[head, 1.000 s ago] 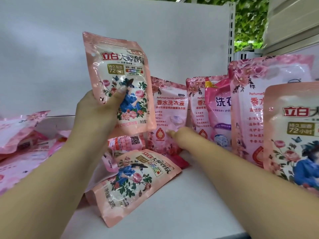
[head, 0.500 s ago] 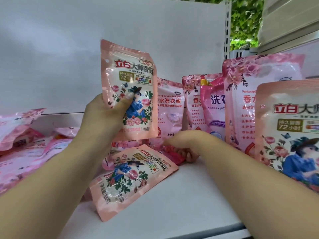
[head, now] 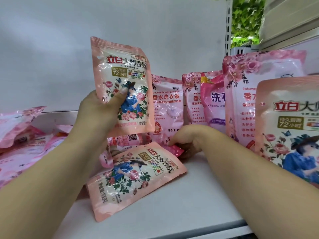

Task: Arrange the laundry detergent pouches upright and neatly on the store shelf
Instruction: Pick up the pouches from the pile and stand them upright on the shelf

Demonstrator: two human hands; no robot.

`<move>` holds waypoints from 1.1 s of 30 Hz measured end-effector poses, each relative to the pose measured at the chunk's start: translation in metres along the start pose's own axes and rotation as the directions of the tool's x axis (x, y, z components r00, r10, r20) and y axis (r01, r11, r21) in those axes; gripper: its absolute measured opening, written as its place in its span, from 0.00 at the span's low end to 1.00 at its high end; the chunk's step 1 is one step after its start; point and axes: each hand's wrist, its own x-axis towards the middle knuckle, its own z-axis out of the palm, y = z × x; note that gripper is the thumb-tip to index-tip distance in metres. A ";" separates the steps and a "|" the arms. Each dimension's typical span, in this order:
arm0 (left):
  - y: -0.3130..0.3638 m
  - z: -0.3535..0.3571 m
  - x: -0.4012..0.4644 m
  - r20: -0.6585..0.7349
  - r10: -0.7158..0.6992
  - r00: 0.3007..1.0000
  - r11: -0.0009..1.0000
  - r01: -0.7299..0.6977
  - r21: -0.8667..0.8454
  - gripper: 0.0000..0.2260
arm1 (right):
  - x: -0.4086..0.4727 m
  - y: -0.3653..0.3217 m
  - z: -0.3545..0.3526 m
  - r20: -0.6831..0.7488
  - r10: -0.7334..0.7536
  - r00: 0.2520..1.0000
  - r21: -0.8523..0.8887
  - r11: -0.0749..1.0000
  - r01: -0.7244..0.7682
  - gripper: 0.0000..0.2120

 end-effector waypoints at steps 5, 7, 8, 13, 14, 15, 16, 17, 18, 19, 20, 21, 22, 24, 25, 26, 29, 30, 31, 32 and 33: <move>-0.002 0.000 0.001 0.008 0.013 1.000 1.000 -0.012 -0.012 0.06 | -0.017 -0.009 -0.001 -0.017 -0.122 0.992 0.150 0.981 0.123 0.08; -0.003 0.001 0.001 0.017 0.012 1.000 1.000 -0.012 -0.023 0.06 | -0.023 -0.014 -0.003 -0.036 -0.163 0.986 0.196 0.966 0.167 0.07; -0.004 0.001 0.001 0.020 0.013 1.000 1.000 -0.012 -0.024 0.06 | -0.026 -0.017 -0.005 -0.041 -0.167 0.985 0.215 0.961 0.172 0.06; -0.007 0.003 0.000 0.015 0.048 0.999 0.998 -0.048 -0.041 0.07 | -0.036 -0.030 -0.009 -0.064 -0.253 0.965 0.545 0.801 0.246 0.07; -0.007 0.004 -0.002 0.010 0.062 0.998 0.997 -0.062 -0.035 0.07 | -0.037 -0.030 -0.008 -0.066 -0.266 0.962 0.583 0.772 0.253 0.06; -0.008 0.004 -0.002 0.005 0.077 0.997 0.996 -0.077 -0.033 0.07 | -0.038 -0.030 -0.007 -0.067 -0.277 0.959 0.609 0.749 0.259 0.05; -0.007 0.005 -0.003 -0.003 0.089 0.996 0.995 -0.089 -0.040 0.07 | -0.040 -0.031 -0.007 -0.069 -0.292 0.954 0.631 0.728 0.268 0.04; -0.007 0.004 -0.004 -0.015 0.096 0.995 0.994 -0.097 -0.055 0.07 | -0.042 -0.032 -0.007 -0.071 -0.315 0.946 0.656 0.700 0.282 0.04; -0.007 0.004 -0.003 -0.030 0.093 0.995 0.993 -0.095 -0.077 0.07 | -0.043 -0.033 -0.008 -0.083 -0.342 0.936 0.685 0.663 0.303 0.05; -0.007 0.002 -0.001 -0.047 0.085 0.995 0.991 -0.090 -0.102 0.06 | -0.044 -0.035 -0.009 -0.103 -0.365 0.925 0.711 0.623 0.326 0.07; -0.007 0.001 0.001 -0.065 0.076 0.995 0.988 -0.084 -0.131 0.05 | -0.046 -0.036 -0.010 -0.120 -0.384 0.915 0.730 0.591 0.344 0.08; -0.008 -0.001 0.003 -0.084 0.067 0.994 0.984 -0.080 -0.157 0.04 | -0.046 -0.036 -0.011 -0.123 -0.399 0.909 0.733 0.581 0.354 0.08; -0.008 -0.002 0.005 -0.103 0.055 0.993 0.982 -0.072 -0.174 0.04 | -0.046 -0.035 -0.011 -0.099 -0.412 0.906 0.720 0.598 0.351 0.06; -0.009 -0.003 0.009 -0.137 0.024 0.990 0.980 -0.051 -0.192 0.04 | -0.046 -0.031 -0.010 0.010 -0.434 0.901 0.692 0.653 0.308 0.14; -0.008 -0.004 0.009 -0.153 0.012 0.988 0.977 -0.045 -0.209 0.04 | -0.044 -0.028 -0.008 0.053 -0.453 0.890 0.693 0.658 0.294 0.22; -0.007 -0.004 0.010 -0.167 0.009 0.986 0.973 -0.047 -0.225 0.04 | -0.043 -0.026 -0.006 0.078 -0.481 0.873 0.706 0.645 0.292 0.32; -0.003 -0.006 0.010 -0.210 0.051 0.976 0.961 -0.105 -0.257 0.04 | -0.043 -0.025 0.007 0.116 -0.585 0.803 0.751 0.581 0.314 0.48; -0.001 -0.006 0.009 -0.219 0.069 0.973 0.955 -0.128 -0.269 0.04 | -0.045 -0.025 0.012 0.105 -0.602 0.792 0.762 0.560 0.325 0.49; -0.001 -0.007 0.009 -0.220 0.080 0.972 0.952 -0.140 -0.272 0.03 | -0.046 -0.025 0.017 0.080 -0.607 0.791 0.769 0.543 0.339 0.48; -0.001 -0.007 0.008 -0.213 0.086 0.973 0.952 -0.143 -0.270 0.03 | -0.046 -0.026 0.022 0.050 -0.608 0.792 0.767 0.532 0.360 0.46; -0.002 -0.007 0.008 -0.207 0.088 0.974 0.953 -0.143 -0.269 0.02 | -0.045 -0.027 0.027 0.012 -0.607 0.795 0.753 0.529 0.393 0.45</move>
